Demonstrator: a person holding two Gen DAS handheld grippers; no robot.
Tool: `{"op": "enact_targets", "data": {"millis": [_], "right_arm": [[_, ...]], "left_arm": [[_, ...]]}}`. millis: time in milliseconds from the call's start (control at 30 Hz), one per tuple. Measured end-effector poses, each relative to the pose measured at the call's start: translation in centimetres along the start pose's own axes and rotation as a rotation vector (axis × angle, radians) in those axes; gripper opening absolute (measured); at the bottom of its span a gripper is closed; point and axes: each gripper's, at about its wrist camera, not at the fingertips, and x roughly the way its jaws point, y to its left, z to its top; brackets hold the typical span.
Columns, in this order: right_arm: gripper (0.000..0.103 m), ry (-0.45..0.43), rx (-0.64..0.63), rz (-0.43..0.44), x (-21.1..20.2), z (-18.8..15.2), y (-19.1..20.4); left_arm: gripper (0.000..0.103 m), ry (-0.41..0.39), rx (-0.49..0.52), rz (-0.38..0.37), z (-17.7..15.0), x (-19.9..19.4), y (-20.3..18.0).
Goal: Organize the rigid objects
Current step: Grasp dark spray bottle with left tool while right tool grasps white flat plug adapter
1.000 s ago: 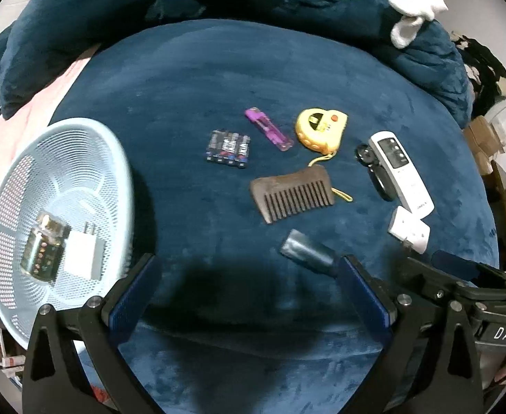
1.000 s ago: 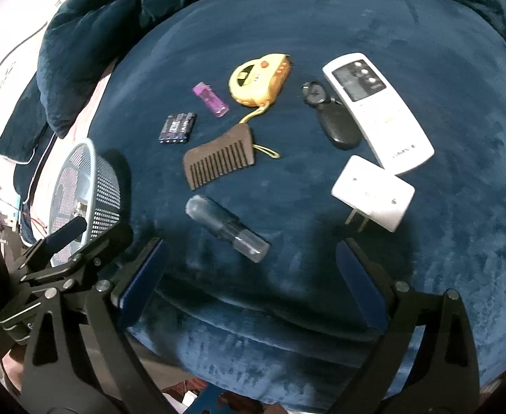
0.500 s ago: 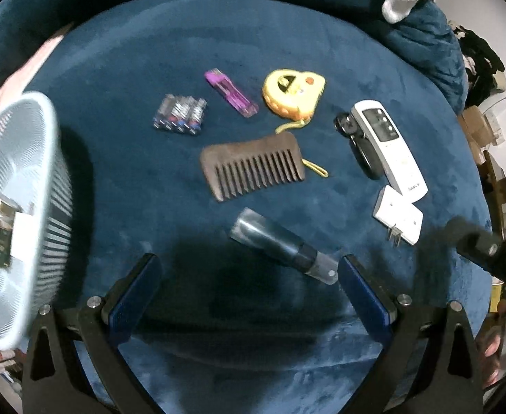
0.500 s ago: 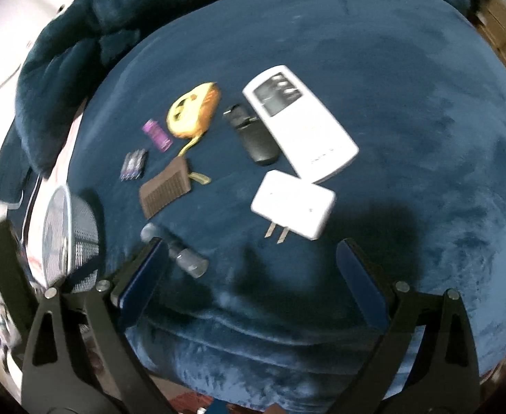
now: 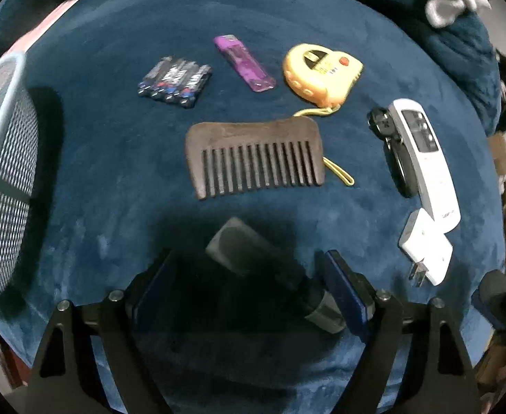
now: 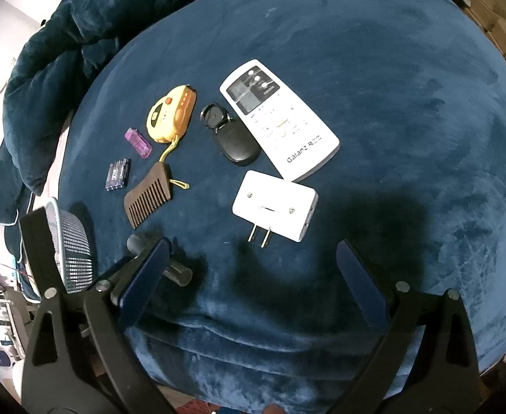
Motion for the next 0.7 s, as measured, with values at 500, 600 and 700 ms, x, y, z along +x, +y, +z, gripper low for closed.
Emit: {"op": "enact_targets", "data": {"millis": [500, 600, 700], "right_arm": [[0.099, 0.03, -0.025, -0.168, 5.0, 2.4, 0.3], [0.099, 0.017, -0.071, -0.159, 6.0, 2.9, 0.6], [0.099, 0.028, -0.094, -0.127, 6.8, 3.1, 0.6]], "left_arm": [[0.057, 0.014, 0.147, -0.033, -2.2, -2.0, 2.5], [0.057, 0.024, 0.133, -0.054, -2.1, -2.0, 3.6], [0.057, 0.04, 0.117, -0.082, -1.8, -2.0, 4.6]]}}
